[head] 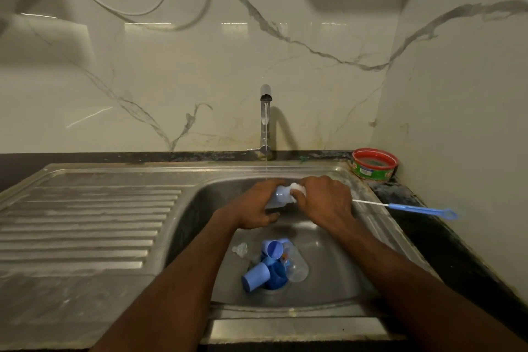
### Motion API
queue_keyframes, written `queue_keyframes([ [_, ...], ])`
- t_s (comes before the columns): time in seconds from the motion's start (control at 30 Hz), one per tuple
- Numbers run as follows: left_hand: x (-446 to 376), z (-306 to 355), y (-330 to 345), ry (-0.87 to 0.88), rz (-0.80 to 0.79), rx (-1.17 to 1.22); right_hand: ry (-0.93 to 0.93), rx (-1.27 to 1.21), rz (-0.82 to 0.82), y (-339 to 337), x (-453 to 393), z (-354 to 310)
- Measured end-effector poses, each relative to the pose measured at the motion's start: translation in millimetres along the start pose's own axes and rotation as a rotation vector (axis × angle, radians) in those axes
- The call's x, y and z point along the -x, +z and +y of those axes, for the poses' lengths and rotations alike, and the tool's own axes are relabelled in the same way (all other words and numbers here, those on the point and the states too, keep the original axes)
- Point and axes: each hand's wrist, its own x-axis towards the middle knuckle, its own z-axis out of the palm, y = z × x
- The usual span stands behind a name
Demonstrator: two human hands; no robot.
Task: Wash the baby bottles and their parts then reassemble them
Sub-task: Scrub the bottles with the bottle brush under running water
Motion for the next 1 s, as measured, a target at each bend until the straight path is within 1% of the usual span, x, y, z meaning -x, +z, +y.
queue_keyframes([
  [0.07, -2.0, 1.0, -4.9, 0.002, 0.071, -0.068, 0.017, 0.013, -0.038, 0.5, -0.5, 4.0],
  [0.17, -8.7, -1.0, -17.0, -0.024, 0.13, -0.153, -0.095, 0.033, -0.122, -4.6, -3.3, 6.1],
  [0.23, -11.1, -2.0, -19.2, -0.028, 0.154, -0.201, -0.184, 0.002, -0.181, -9.6, -5.7, 5.3],
  [0.3, -5.8, -0.7, -18.0, -0.042, 0.147, -0.166, -0.207, -0.058, -0.21, -11.0, -6.7, 2.7],
  [0.37, -1.8, -2.3, -11.8, -0.014, 0.244, -0.079, -0.135, -0.14, -0.171, -8.9, -4.5, 0.8],
  [0.43, -3.1, 2.5, -11.8, -0.004, 0.342, -0.09, -0.041, -0.176, -0.09, -8.2, -0.5, -0.3],
  [0.47, -5.4, 4.8, -13.5, -0.017, 0.369, -0.134, -0.025, -0.148, -0.051, -8.8, 1.7, -1.9],
  [0.5, -7.8, 7.5, -16.4, -0.03, 0.396, -0.192, -0.048, -0.108, -0.017, -9.3, 3.9, -3.3],
  [0.6, -10.7, 3.6, -18.2, -0.119, 0.404, -0.327, -0.233, -0.016, 0.022, -13.3, 7.3, -10.5],
  [0.63, -9.2, 0.2, -16.6, -0.125, 0.396, -0.321, -0.287, 0.01, 0.03, -13.9, 6.9, -12.4],
  [0.67, -7.6, -3.2, -14.8, -0.112, 0.378, -0.263, -0.32, 0.037, 0.029, -14.0, 6.5, -14.0],
  [0.7, -5.9, -4.9, -13.6, -0.089, 0.338, -0.162, -0.316, 0.041, 0.009, -13.7, 5.2, -15.3],
  [0.77, -1.9, -3.3, -10.2, -0.052, 0.208, 0.039, -0.225, 0.013, -0.047, -13.2, 3.4, -14.8],
  [0.83, 0.5, -0.3, -6.5, -0.046, 0.084, 0.078, -0.145, 0.041, -0.016, -10.9, 1.9, -10.9],
  [0.87, -0.1, -0.2, -5.7, -0.039, 0.079, 0.043, -0.108, 0.065, -0.009, -9.3, 2.1, -9.2],
  [0.9, -2.1, 0.3, -6.6, -0.028, 0.114, -0.012, -0.07, 0.06, -0.01, -7.8, 2.7, -8.3],
  [1.0, -10.6, 1.6, -16.4, 0.07, 0.283, -0.259, -0.012, -0.055, -0.053, -5.0, 0.4, -9.7],
])
